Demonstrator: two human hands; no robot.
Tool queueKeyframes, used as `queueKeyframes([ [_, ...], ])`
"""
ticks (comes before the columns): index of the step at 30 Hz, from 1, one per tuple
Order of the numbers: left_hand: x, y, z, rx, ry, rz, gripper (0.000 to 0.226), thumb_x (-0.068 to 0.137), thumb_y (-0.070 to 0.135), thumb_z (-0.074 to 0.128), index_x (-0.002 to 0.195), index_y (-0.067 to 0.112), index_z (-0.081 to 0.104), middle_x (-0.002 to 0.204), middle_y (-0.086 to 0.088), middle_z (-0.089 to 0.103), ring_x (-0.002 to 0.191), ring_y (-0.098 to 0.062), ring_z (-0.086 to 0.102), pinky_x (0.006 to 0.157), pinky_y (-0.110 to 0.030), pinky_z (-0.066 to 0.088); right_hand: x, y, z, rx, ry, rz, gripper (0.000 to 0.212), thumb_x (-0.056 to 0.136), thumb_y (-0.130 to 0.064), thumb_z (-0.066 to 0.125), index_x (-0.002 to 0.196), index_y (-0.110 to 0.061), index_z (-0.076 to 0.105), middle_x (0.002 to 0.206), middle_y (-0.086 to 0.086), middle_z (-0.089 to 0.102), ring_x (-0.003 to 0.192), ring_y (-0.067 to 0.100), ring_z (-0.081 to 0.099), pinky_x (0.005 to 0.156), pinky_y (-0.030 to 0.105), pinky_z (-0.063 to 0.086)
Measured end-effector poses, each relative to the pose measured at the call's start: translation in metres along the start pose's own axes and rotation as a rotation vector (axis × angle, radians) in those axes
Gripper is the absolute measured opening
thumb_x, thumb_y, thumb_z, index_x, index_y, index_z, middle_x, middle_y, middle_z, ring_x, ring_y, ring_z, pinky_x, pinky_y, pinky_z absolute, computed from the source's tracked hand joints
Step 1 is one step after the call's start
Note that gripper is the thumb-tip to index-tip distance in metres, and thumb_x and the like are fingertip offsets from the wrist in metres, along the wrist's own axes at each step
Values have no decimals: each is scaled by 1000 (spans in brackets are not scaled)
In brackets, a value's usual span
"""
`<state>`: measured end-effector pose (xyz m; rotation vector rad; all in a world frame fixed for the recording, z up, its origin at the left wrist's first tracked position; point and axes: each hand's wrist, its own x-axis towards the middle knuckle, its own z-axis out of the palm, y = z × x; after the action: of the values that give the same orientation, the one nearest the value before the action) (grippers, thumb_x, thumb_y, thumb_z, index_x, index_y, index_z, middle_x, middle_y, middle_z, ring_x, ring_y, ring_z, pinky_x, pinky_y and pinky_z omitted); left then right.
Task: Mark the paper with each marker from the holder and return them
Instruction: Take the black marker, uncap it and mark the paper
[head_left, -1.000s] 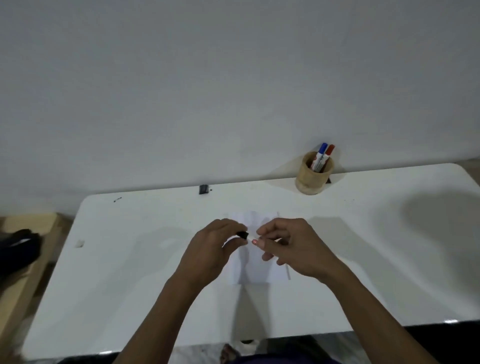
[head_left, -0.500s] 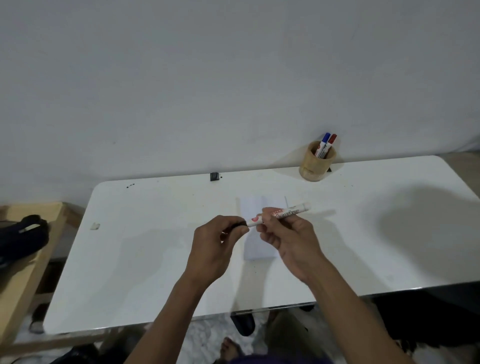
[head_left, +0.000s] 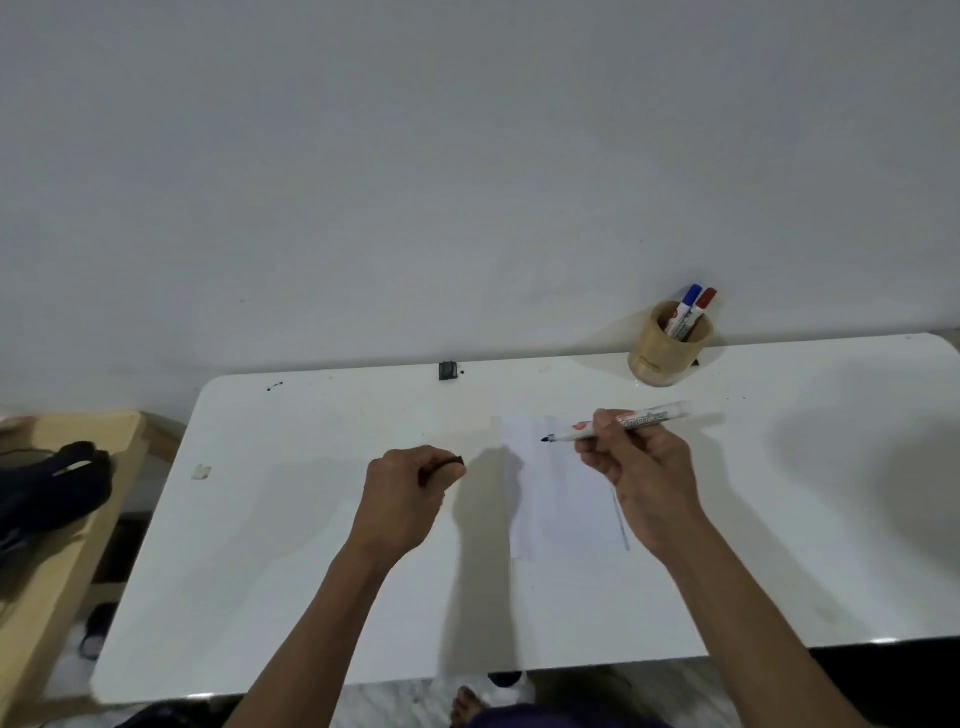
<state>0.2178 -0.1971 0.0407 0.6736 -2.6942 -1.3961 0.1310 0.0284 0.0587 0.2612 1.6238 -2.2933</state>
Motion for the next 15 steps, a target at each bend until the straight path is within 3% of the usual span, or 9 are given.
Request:
queueKeyframes([
  [4,48,-8,12,142,104,-80,11,89,23,69,92,14,62,71,-1,70,66,-22,63,67,-29,45,22,1,-7,-79,-2,25,11,97,-10,65,90,-6,72,86,10,78,75,20,70,68,24,60],
  [8,90,-15,33,240,95,-94,11,91,14,64,95,4,65,85,-11,71,81,-31,65,76,-42,54,37,13,-13,-105,53,78,8,95,-11,68,95,-4,72,88,12,78,79,23,71,70,27,60],
  [15,116,-30,51,294,51,-134,13,89,15,68,96,4,67,93,-14,68,84,-32,63,74,-38,51,57,23,-21,-151,114,113,13,86,-3,78,98,-3,71,81,7,79,72,20,75,68,27,60],
])
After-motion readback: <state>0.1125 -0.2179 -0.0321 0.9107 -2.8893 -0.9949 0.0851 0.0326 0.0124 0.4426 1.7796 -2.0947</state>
